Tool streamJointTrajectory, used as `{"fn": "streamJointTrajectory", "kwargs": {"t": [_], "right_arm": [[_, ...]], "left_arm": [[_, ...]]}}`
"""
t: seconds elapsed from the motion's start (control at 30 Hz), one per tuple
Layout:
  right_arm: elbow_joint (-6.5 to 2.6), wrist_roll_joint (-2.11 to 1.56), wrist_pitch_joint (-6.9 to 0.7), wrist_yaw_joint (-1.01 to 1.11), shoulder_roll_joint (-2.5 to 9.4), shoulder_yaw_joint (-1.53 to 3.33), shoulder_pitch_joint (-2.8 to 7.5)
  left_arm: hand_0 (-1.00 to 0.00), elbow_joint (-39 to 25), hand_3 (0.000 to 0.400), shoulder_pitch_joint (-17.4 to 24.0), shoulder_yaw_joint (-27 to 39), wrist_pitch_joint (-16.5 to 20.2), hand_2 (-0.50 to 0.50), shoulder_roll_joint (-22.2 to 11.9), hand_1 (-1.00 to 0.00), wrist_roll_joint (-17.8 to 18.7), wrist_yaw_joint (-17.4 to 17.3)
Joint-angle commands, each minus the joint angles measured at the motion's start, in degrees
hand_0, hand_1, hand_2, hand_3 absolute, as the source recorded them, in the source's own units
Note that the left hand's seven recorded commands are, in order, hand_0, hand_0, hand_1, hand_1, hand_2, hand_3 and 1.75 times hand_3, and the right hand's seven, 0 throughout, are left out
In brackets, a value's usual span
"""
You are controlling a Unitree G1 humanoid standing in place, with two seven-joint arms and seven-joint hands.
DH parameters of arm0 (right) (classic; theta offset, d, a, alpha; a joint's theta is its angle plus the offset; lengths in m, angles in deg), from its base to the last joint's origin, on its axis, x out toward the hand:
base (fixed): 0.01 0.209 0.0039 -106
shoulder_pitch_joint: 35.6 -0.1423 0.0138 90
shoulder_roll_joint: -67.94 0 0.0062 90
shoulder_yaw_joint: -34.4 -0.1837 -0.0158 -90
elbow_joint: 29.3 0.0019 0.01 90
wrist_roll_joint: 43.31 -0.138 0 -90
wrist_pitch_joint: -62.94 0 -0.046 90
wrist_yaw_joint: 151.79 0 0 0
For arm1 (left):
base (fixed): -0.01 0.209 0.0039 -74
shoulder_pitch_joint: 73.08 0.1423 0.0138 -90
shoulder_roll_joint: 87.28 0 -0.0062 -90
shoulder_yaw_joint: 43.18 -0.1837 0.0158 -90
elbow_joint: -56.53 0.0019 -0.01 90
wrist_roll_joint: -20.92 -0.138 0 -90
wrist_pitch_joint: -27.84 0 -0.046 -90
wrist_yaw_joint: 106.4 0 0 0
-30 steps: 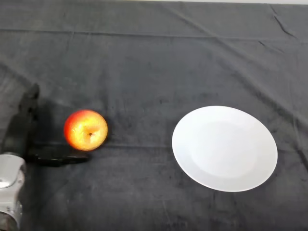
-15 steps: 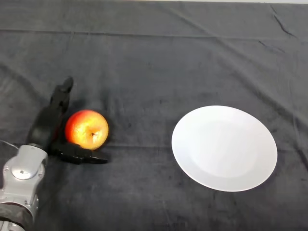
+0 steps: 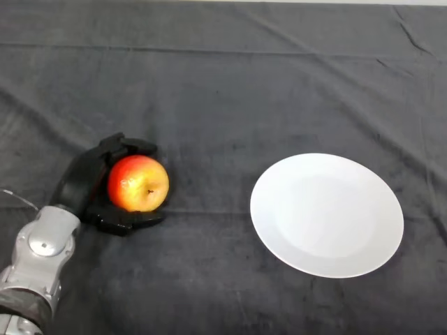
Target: Move the apple to the plate
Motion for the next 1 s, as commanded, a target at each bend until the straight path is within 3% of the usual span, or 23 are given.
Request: {"fn": "streamJointTrajectory", "kwargs": {"t": [0.03,0.43,1.0], "right_arm": [[-1.66,1.13,-0.92,0.87,2.84,1.34,4.78],[-1.71,1.14,-0.91,0.87,2.84,1.34,4.75],[-1.89,1.18,-0.83,0.85,2.83,1.36,4.66]], "left_arm": [[-1.0,-0.83,0.4,-1.74,-2.97,0.19,-0.02,-0.02,-0.96,-1.82,-0.97],[-1.0,-1.32,0.4,-8.22,-5.13,2.68,-0.01,-0.26,-0.98,-4.17,-1.35],[-1.0,-2.27,0.4,-15.07,-10.91,0.4,0.0,4.37,-1.0,-9.11,-0.17]]}}
